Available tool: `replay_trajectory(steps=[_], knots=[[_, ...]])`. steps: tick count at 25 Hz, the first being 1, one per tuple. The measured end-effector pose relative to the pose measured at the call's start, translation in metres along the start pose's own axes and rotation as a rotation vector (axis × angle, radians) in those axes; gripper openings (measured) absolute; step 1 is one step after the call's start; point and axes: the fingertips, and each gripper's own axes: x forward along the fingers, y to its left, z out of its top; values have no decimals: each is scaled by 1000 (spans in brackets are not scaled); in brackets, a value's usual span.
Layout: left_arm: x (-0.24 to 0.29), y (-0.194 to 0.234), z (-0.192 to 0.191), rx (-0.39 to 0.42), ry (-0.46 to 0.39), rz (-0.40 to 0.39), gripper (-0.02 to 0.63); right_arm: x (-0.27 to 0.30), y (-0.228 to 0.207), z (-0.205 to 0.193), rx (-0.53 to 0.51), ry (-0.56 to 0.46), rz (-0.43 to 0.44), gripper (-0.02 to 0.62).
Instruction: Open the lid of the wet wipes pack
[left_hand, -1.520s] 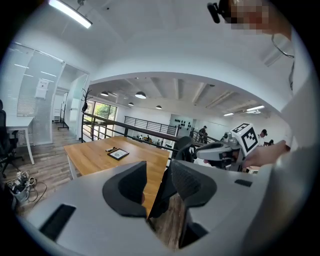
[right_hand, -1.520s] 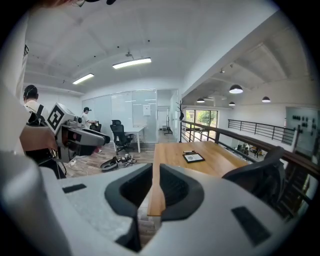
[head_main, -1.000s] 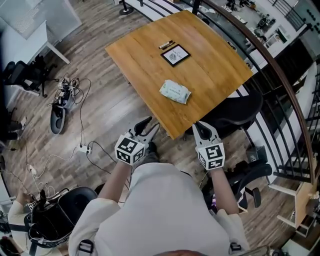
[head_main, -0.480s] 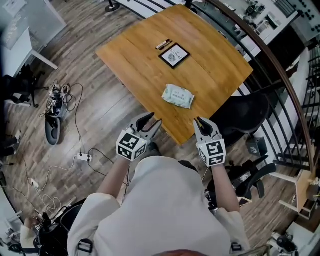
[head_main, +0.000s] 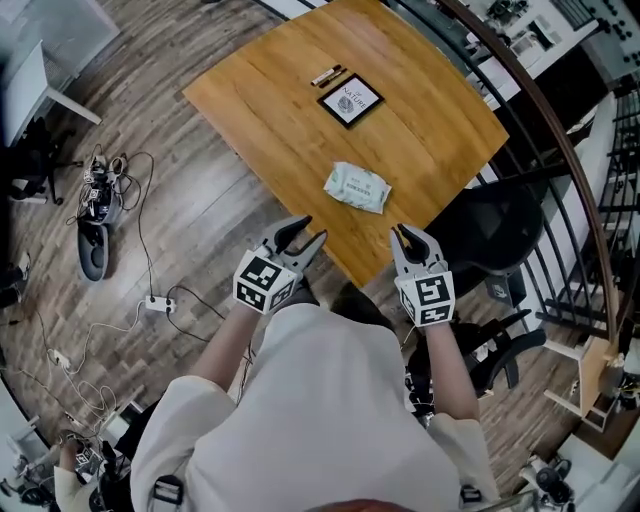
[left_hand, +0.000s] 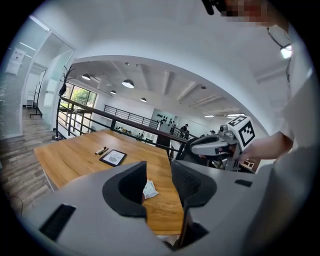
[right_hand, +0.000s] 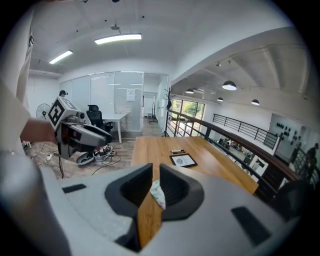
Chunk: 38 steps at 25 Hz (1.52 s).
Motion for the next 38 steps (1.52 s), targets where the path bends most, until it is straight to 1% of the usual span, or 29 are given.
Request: replay_trajectory(steps=[4, 8, 13, 18, 21, 28, 34, 38], knots=[[7, 3, -5, -30, 1, 29, 150, 12, -6, -3, -5, 17, 37, 32], [18, 6, -10, -46, 9, 75, 150, 29, -9, -6, -31, 23, 103, 32], [37, 7, -14, -72, 2, 154, 150, 52, -20, -16, -79, 48, 200, 32], [66, 15, -21, -71, -1, 211, 150, 83, -34, -29, -69, 61, 268, 32], [82, 19, -27, -72, 2, 238, 150, 100, -40, -40, -87, 81, 296, 32], [117, 44, -55, -63, 38, 261, 155, 151, -51, -71, -159, 146, 345, 32], [146, 68, -87, -53, 85, 252, 161, 196, -58, -104, -246, 203, 356, 32], [165, 79, -109, -45, 113, 239, 163, 211, -59, -127, -283, 256, 360, 32]])
